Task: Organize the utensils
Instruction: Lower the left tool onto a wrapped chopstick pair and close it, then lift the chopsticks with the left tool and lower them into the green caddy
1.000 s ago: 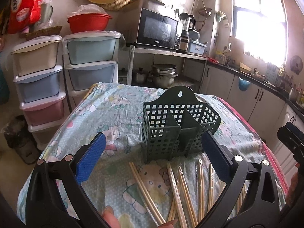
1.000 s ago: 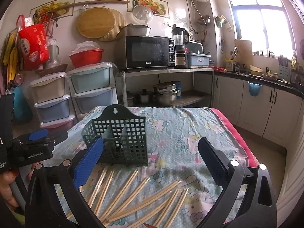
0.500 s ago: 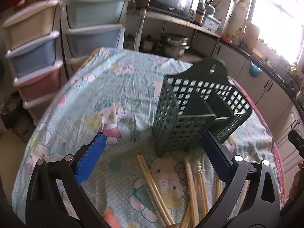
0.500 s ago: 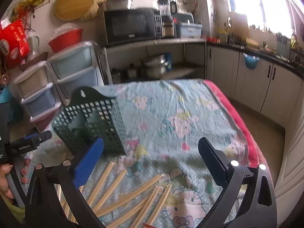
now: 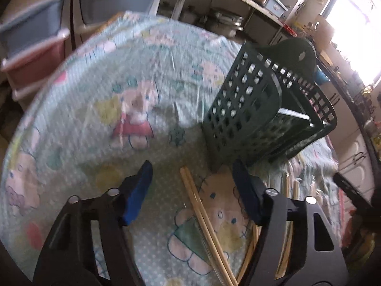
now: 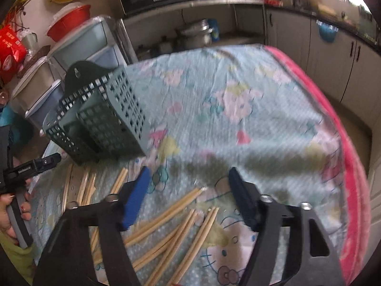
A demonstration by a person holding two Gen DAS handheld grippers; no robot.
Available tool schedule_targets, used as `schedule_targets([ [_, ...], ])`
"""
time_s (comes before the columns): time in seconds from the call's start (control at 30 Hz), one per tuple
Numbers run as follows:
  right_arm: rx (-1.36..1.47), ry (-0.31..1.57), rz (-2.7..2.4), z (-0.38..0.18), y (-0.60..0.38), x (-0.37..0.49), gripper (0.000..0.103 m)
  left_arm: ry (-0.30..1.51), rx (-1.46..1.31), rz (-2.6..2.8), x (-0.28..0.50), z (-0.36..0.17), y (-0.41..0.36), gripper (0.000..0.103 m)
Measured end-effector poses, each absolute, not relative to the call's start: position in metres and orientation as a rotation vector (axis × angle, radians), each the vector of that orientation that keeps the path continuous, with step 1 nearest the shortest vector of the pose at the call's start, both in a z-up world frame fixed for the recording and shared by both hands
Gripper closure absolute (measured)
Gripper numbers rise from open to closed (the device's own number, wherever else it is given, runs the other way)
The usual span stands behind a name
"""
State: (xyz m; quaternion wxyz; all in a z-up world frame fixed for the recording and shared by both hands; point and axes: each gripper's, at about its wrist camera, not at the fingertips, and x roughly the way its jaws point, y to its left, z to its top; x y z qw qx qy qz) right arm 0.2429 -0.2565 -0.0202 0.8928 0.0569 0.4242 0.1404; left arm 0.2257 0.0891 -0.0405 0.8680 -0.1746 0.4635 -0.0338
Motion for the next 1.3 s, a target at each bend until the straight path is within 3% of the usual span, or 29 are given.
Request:
schedule_targets([
  [0.13, 0.134, 0.91, 0.308, -0.031, -0.256, 0.245, 0.061, 1.025, -0.404, -0.109, 0.228, -0.055, 0.089, 0.068],
  [0.5, 0.16, 0.944, 0.31, -0.042, -0.259, 0.251, 0.063, 1.05, -0.343, -0.062, 0.238, -0.066, 0.075, 0.07],
  [0.57, 0.159, 0.946, 0.313, -0.044, -0.259, 0.251, 0.063, 1.044, -0.326, -0.052, 0.239, -0.066, 0.075, 0.074],
  [0.67, 0.157, 0.954, 0.317, -0.046, -0.257, 0.25, 0.062, 1.037, -0.32, -0.024, 0.243, -0.068, 0.08, 0.087],
  [1.03, 0.127, 0.995, 0.307, -0.063, -0.245, 0.26, 0.063, 1.018, -0.342, -0.036, 0.24, -0.066, 0.089, 0.098],
  [1.3, 0.079, 0.958, 0.272, -0.062, -0.241, 0.259, 0.088, 0.961, -0.324, -0.059, 0.231, -0.048, 0.082, 0.099],
])
